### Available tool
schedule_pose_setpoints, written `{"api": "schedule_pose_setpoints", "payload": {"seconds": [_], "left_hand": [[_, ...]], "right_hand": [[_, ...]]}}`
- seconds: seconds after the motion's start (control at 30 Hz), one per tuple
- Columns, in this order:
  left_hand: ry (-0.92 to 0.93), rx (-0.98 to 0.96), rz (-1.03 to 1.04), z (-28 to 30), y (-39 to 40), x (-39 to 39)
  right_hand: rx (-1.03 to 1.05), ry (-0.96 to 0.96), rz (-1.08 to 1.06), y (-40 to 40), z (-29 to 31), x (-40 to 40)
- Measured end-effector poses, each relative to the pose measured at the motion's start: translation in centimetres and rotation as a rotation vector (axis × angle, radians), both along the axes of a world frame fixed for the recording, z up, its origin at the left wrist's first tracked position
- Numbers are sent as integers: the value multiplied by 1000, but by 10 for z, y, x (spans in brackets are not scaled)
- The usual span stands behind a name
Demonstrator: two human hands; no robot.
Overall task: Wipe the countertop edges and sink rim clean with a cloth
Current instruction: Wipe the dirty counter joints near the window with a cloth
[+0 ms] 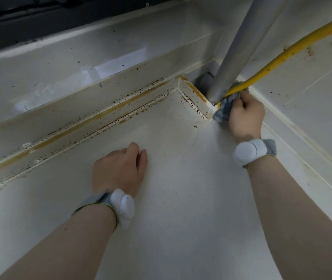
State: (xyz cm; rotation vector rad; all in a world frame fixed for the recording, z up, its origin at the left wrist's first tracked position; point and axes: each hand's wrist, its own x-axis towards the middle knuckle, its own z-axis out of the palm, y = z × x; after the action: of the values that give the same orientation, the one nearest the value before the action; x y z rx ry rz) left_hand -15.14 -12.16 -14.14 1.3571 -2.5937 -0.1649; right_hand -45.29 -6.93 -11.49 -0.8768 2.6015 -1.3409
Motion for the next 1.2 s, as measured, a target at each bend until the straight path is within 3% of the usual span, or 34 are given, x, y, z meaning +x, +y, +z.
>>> {"api": "schedule_pose_setpoints", "payload": {"seconds": [0.2,0.43,0.67,0.87,0.97,1.1,1.2], "left_hand": [[-12,-16,-6,1,-1,0],[-14,-15,-7,-1,-1,0],[-9,-28,-7,0,0,-1],[1,-19,-10,-2,0,-1],[-5,-21,-1,-1,0,-2],[-6,-16,5,0,1,-1],[-4,-21,-1,0,1,-1]], "right_hand": [[112,180,202,40,-4,36],[-111,-101,-84,15,7,9],[99,219,113,28,-4,64],[45,237,37,28,9,29],[62,235,105,16,0,32],[164,418,286,28,-2,43],[124,419,218,32,7,29]]}}
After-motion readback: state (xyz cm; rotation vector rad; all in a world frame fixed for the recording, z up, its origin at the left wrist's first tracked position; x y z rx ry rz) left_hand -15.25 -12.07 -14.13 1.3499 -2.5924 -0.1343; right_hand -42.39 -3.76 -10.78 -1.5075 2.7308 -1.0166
